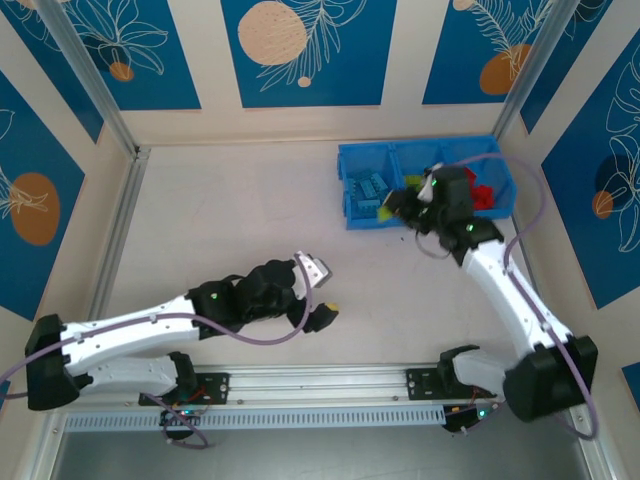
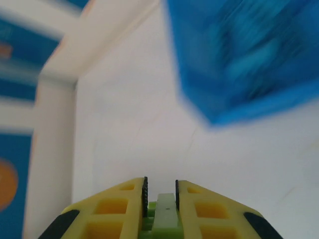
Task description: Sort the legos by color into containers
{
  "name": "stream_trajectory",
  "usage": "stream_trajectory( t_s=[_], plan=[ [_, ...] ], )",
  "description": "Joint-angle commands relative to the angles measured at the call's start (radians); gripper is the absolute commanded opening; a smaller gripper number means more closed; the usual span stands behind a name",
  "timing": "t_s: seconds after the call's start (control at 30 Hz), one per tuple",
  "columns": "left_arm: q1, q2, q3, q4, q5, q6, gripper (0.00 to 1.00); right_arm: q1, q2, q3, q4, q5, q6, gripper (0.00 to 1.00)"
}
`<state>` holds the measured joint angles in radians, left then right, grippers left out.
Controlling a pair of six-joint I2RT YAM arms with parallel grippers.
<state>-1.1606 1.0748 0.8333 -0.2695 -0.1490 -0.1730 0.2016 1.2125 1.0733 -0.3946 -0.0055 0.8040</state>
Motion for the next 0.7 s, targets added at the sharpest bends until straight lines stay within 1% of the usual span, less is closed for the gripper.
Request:
stream_trajectory(
  t_s=[0.0,0.03,0.1,0.13,0.2,0.27,0.3,0.33,0.4,0.47,0.53,0.6,0.67],
  plan=[
    [0.004,-0.076,-0.049,-0.023,-0.084,0.014,0.96,-0.128,0.201,0.147,-0.030,0.167,-0.158,0.00],
    [0.004,-0.099,-0.061,-0.030,-0.104,0.018,0.97,-0.152,0.269,0.201,-0.030,0.187,-0.175,0.00],
    [0.005,-0.142,-0.093,-0.043,-0.189,0.013,0.98,-0.198,0.430,0.342,-0.060,0.184,-0.203,0.00],
    [0.005,-0.155,-0.104,-0.051,-0.232,0.007,0.98,-0.208,0.492,0.400,-0.078,0.173,-0.214,0.04],
    [0.006,-0.179,-0.120,-0.084,-0.333,-0.006,1.00,-0.221,0.622,0.515,-0.111,0.168,-0.237,0.21],
    [0.006,-0.200,-0.142,-0.096,-0.411,-0.003,1.00,-0.222,0.703,0.613,-0.163,0.207,-0.249,0.39],
    [0.008,-0.214,-0.159,-0.093,-0.437,0.007,1.00,-0.223,0.726,0.651,-0.188,0.213,-0.251,0.44],
    [0.010,-0.223,-0.173,-0.084,-0.458,0.014,1.00,-0.224,0.732,0.667,-0.196,0.205,-0.255,0.48],
    [0.020,-0.254,-0.211,-0.055,-0.503,0.033,1.00,-0.224,0.690,0.646,-0.196,0.192,-0.246,0.52],
    [0.042,-0.289,-0.259,0.013,-0.541,0.071,1.00,-0.223,0.603,0.546,-0.144,0.173,-0.243,0.55],
    [0.090,-0.325,-0.325,0.116,-0.563,0.136,1.00,-0.223,0.492,0.425,-0.106,0.170,-0.239,0.57],
    [0.182,-0.359,-0.391,0.227,-0.574,0.171,1.00,-0.213,0.332,0.249,-0.036,0.182,-0.252,0.57],
    [0.306,-0.383,-0.437,0.297,-0.535,0.184,1.00,-0.184,0.189,0.052,0.067,0.228,-0.292,0.59]
  ],
)
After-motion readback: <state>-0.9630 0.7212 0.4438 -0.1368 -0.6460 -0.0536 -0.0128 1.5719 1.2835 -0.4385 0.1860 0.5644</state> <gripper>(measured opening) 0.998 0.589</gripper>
